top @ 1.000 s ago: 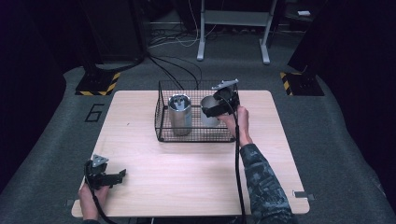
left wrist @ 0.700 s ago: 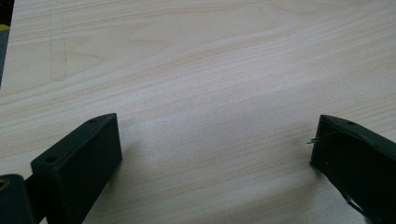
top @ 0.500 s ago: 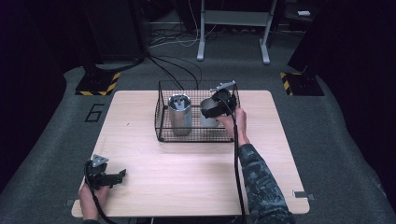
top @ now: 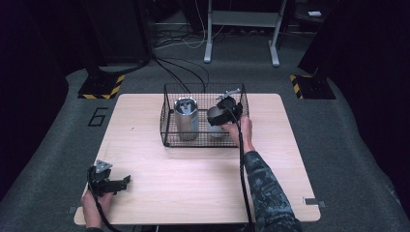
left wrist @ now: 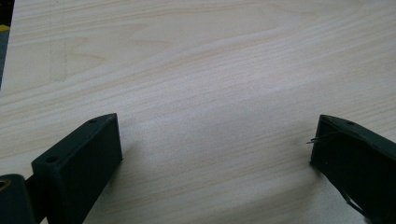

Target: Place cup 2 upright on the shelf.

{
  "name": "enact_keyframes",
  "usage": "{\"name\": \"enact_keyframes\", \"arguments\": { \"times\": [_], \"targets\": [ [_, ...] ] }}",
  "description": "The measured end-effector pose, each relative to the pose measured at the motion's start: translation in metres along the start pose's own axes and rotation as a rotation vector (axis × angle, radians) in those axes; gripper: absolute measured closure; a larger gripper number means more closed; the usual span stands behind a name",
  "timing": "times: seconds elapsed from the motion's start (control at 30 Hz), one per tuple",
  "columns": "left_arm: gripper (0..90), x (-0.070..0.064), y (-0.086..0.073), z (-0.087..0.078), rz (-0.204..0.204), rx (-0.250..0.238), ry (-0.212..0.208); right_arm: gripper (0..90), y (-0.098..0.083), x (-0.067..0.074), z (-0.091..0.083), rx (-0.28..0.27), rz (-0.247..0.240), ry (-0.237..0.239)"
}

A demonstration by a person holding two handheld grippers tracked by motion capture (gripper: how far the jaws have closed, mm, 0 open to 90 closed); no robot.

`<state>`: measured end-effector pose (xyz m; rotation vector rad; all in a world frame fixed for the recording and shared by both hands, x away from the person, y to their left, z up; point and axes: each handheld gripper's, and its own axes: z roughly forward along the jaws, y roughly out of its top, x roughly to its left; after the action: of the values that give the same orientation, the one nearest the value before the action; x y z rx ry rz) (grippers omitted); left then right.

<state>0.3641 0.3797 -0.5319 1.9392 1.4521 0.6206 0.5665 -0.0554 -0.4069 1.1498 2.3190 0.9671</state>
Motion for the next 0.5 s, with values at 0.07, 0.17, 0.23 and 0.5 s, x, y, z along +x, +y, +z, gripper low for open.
{"name": "enact_keyframes", "arguments": {
  "times": [0.07, 0.17, 0.23, 0.5],
  "targets": [
    [1.7, 0.0, 0.0, 0.001, -0.002, -0.007, 0.005, 5.4, -0.001, 0.0, 0.003, 0.007, -0.001, 0.002],
    [1.6, 0.0, 0.0, 0.0, -0.001, -0.004, 0.003, 5.4, -0.002, 0.0, 0.007, 0.016, 0.002, 0.002],
    [1.6, 0.0, 0.0, 0.001, -0.003, -0.012, 0.006, 5.4, -0.002, 0.0, 0.009, 0.02, 0.006, 0.001],
    [1.6, 0.0, 0.0, 0.001, -0.002, -0.01, 0.006, 5.3, -0.006, 0.0, 0.018, 0.033, 0.021, 0.003]
  ]
}}
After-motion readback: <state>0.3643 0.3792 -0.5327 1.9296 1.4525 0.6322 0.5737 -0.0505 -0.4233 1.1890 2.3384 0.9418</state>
